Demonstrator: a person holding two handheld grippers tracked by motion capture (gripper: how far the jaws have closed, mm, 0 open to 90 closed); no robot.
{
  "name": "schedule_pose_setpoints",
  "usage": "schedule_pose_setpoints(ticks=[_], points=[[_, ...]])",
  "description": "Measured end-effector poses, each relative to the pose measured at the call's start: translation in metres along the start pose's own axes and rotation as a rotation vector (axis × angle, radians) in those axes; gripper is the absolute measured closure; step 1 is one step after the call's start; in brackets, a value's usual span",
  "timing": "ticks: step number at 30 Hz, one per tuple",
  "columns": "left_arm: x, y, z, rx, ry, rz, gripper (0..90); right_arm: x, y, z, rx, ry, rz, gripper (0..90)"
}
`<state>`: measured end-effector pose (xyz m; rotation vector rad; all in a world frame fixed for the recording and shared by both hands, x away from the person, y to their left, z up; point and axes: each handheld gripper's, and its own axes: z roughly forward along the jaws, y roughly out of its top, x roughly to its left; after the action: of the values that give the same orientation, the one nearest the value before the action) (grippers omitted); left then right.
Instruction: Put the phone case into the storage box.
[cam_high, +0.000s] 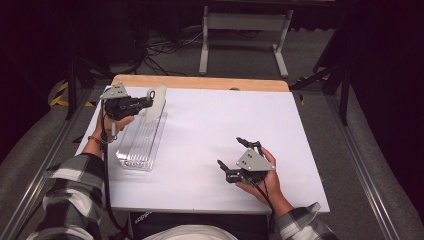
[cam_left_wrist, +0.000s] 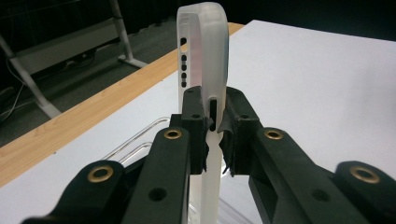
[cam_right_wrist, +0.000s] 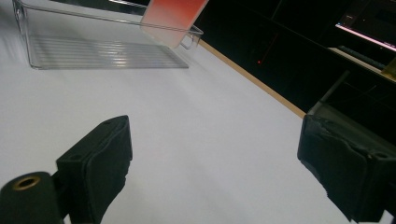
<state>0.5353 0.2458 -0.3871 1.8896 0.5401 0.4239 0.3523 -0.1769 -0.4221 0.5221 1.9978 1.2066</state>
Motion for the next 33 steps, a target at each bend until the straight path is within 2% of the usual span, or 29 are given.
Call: schedule_pose_setpoints(ticks=[8, 16, 19, 23, 33], points=[[0.007, -0.008, 0.011, 0.01, 0.005, -0.02, 80.7, 0.004, 0.0, 0.002, 0.013, 0.008, -0.021, 10.6], [0.012, -0.015, 0.015, 0.023, 0.036, -0.04, 80.5, 0.005, -0.001, 0.003, 0.021, 0.018, -0.025, 11.0], [0.013, -0.016, 0.015, 0.01, 0.068, -0.055, 80.3, 0.006, -0.001, 0.003, 0.019, 0.026, -0.023, 11.0], [0.016, -0.017, 0.015, 0.009, 0.093, -0.044, 79.8, 0.007, -0.001, 0.004, 0.021, 0.028, -0.027, 11.1], [0.019, -0.019, 0.018, 0.042, 0.25, -0.028, 70.4, 0.007, -0.001, 0.005, 0.024, 0.036, -0.024, 11.4]])
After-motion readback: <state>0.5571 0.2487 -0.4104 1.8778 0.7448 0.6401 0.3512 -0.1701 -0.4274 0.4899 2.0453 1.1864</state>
